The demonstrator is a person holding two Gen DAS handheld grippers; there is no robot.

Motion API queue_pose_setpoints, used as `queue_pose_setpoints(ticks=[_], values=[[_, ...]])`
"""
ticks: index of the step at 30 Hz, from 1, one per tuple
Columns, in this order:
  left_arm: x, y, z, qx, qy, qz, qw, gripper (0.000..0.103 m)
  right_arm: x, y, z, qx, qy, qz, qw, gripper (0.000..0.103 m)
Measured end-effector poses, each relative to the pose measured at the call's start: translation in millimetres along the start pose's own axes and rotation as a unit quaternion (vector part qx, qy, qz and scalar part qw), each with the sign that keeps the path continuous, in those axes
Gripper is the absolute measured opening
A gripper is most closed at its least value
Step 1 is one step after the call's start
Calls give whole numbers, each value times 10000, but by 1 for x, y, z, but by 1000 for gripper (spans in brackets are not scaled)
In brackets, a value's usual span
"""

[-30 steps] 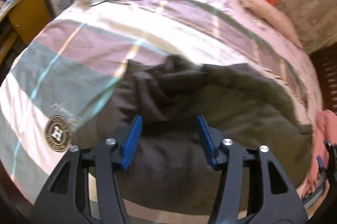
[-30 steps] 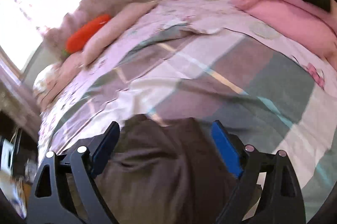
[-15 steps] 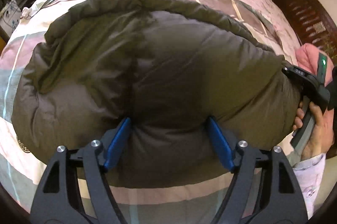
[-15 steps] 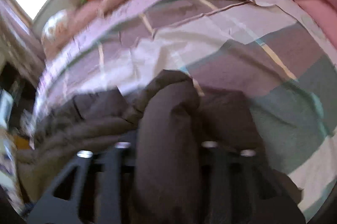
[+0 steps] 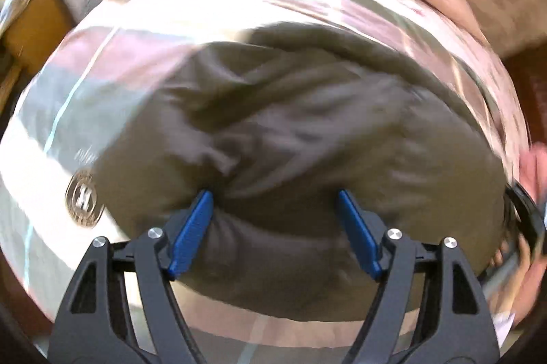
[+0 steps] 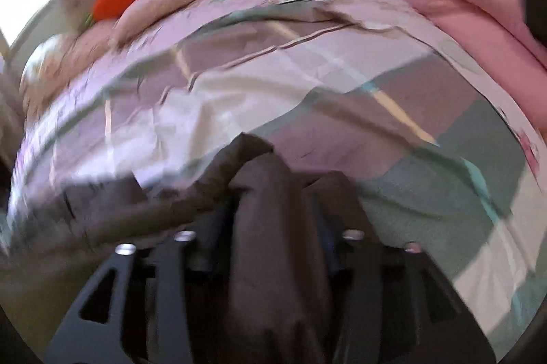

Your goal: Fold large clothes

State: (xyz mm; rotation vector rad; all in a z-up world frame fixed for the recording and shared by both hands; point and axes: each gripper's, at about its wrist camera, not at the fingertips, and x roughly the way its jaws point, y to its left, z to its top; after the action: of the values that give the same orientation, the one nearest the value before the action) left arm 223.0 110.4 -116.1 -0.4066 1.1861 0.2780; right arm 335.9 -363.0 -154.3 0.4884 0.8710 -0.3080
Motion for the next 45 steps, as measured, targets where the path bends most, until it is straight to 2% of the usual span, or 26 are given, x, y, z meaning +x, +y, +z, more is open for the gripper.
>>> queue_pose_setpoints(ticks=[1, 3, 5, 6, 9, 13, 15, 17, 18, 19, 20, 21, 23, 26, 29, 30, 31, 32, 33, 35, 36, 38, 39, 41, 43, 45], values=[[-3, 13, 4, -299, 12, 116, 9995, 77, -25, 7, 6, 138, -271, 364, 9989, 71], [-11, 46, 7, -958, -12, 427, 9945, 76, -70, 46, 10, -333, -501, 942, 9937, 87], [-19, 80, 1, -1650, -22, 627, 9843, 77, -96, 92, -2, -1044, -242, 1543, 9822, 92], [-22, 91, -3, -1848, 41, 561, 9812, 77, -109, 127, -19, -1563, 31, 1940, 9685, 92], [-25, 111, -19, -2156, 234, 398, 9754, 77, -131, 210, -84, -2896, 421, 2490, 9232, 92], [-21, 111, -31, -2033, 368, 446, 9774, 77, -138, 313, -173, -4713, -88, 2219, 8536, 92], [-15, 107, -32, -1857, 482, 483, 9802, 78, -118, 352, -201, -5253, 209, 2051, 8256, 93], [-10, 107, -31, -1789, 531, 523, 9810, 79, -85, 385, -229, -5717, 822, 1784, 7966, 89], [-7, 108, -30, -1795, 570, 517, 9807, 80, -71, 394, -237, -5850, 851, 1541, 7917, 58], [-5, 109, -31, -1807, 604, 493, 9804, 81, -63, 398, -244, -5898, 815, 1277, 7932, 34], [-4, 109, -31, -1802, 634, 461, 9805, 82, -50, 405, -245, -5829, 763, 997, 8028, 6], [0, 108, -32, -1768, 695, 432, 9808, 82, -44, 409, -243, -5719, 732, 968, 8113, 0], [3, 105, -33, -1669, 737, 469, 9821, 82, -30, 417, -231, -5366, 545, 984, 8363, 0], [6, 103, -33, -1610, 783, 500, 9826, 82, -29, 421, -203, -4861, -432, 736, 8697, 0], [2, 103, -31, -1593, 678, 466, 9838, 82, -41, 400, -170, -3951, -85, 1528, 9058, 0], [-3, 102, -30, -1591, 565, 480, 9845, 82, -52, 387, -162, -3748, 10, 1730, 9108, 6], [-9, 100, -28, -1543, 402, 493, 9860, 82, -61, 377, -159, -3676, 78, 1904, 9103, 16], [-18, 93, -25, -1403, 174, 502, 9887, 82, -76, 363, -157, -3624, 99, 2099, 9080, 52], [-25, 85, -24, -1231, -3, 511, 9911, 82, -95, 340, -154, -3545, -26, 2239, 9078, 81], [-35, 64, -24, -785, -260, 520, 9952, 82, -121, 305, -155, -3465, -159, 2272, 9100, 82], [-38, 52, -26, -559, -336, 455, 9968, 82, -129, 283, -155, -3432, -15, 2311, 9104, 78], [-37, 30, -28, -83, -323, 202, 9992, 82, -128, 250, -160, -3382, 495, 2418, 9081, 66], [-34, 20, -28, 114, -293, 130, 9994, 82, -120, 232, -164, -3396, 868, 2330, 9071, 62], [-24, -4, -30, 573, -232, 85, 9980, 82, -103, 202, -168, -3375, 1188, 2113, 9096, 57], [-11, -20, -32, 825, -86, 99, 9965, 82, -92, 174, -164, -3207, 1158, 2063, 9172, 55], [7, -27, -34, 864, 106, 259, 9959, 86, -82, 148, -144, -3031, 634, 1662, 9362, 55]])
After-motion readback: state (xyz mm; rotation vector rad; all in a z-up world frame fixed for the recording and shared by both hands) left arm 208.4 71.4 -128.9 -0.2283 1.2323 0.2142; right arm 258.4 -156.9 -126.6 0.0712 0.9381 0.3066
